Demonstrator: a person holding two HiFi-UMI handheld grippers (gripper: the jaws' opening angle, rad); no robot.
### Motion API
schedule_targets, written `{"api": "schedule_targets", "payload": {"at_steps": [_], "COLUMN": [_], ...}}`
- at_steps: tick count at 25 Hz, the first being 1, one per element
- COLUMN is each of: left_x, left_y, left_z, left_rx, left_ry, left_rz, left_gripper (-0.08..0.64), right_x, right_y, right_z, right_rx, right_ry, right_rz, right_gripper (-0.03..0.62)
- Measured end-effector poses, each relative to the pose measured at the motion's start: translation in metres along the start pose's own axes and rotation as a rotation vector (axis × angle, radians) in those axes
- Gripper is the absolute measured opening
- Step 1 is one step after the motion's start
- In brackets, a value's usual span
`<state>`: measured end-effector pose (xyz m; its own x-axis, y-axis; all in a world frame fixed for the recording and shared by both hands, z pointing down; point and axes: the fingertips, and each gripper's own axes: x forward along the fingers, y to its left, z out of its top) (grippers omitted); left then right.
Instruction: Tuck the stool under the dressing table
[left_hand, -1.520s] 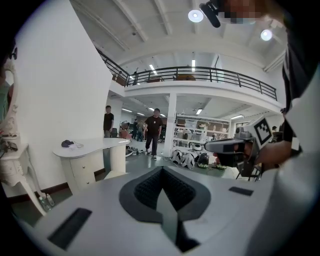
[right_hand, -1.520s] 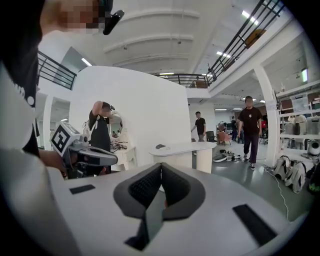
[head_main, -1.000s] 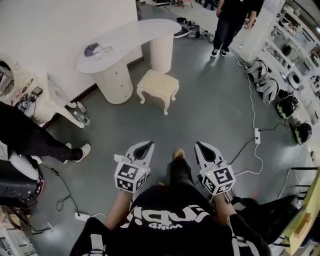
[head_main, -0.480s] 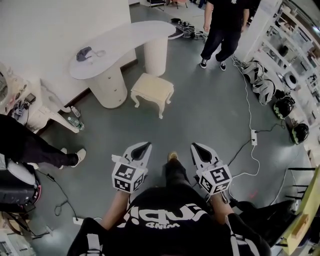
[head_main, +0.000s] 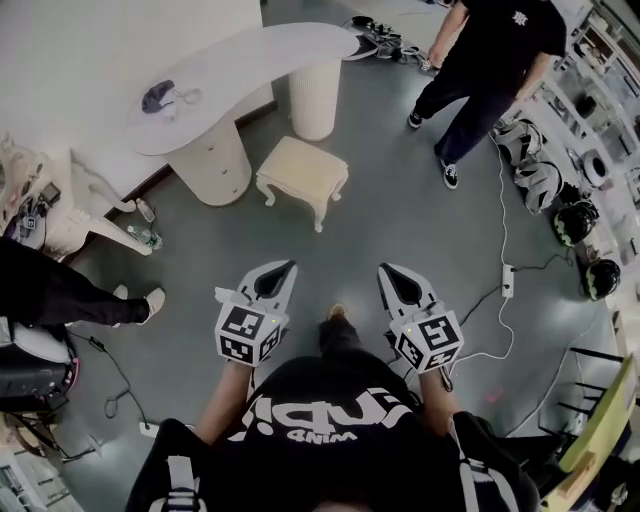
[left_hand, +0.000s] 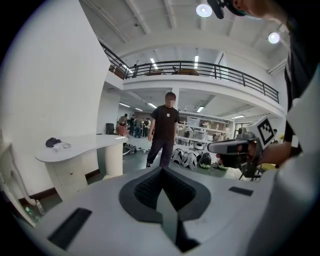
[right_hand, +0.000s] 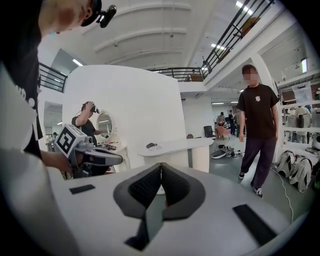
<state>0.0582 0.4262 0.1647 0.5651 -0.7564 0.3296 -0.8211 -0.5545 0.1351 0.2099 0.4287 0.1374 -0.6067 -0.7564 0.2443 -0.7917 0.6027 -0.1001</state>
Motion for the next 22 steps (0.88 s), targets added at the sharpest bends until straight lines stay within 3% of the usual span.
{"api": "schedule_targets", "payload": {"at_steps": [12,22], "left_x": [0.137,0.16], "left_y": [0.038,0.078], "left_z": [0.068,0.067], "left_rx": [-0.024,-0.076], "left_ry": [-0.03,0.017], "left_rz": [0.106,0.183], "left_gripper": [0.008,0.008], "right_x": [0.076,0.133], "right_y": [-0.145,-0.175], "right_z": [0.044,0.046], "right_rx": [-0.02,0.004], "right_ry": [-0.009,0.023], "right_rz": [0.087,0.148], "right_gripper": [0.023,0.023]}}
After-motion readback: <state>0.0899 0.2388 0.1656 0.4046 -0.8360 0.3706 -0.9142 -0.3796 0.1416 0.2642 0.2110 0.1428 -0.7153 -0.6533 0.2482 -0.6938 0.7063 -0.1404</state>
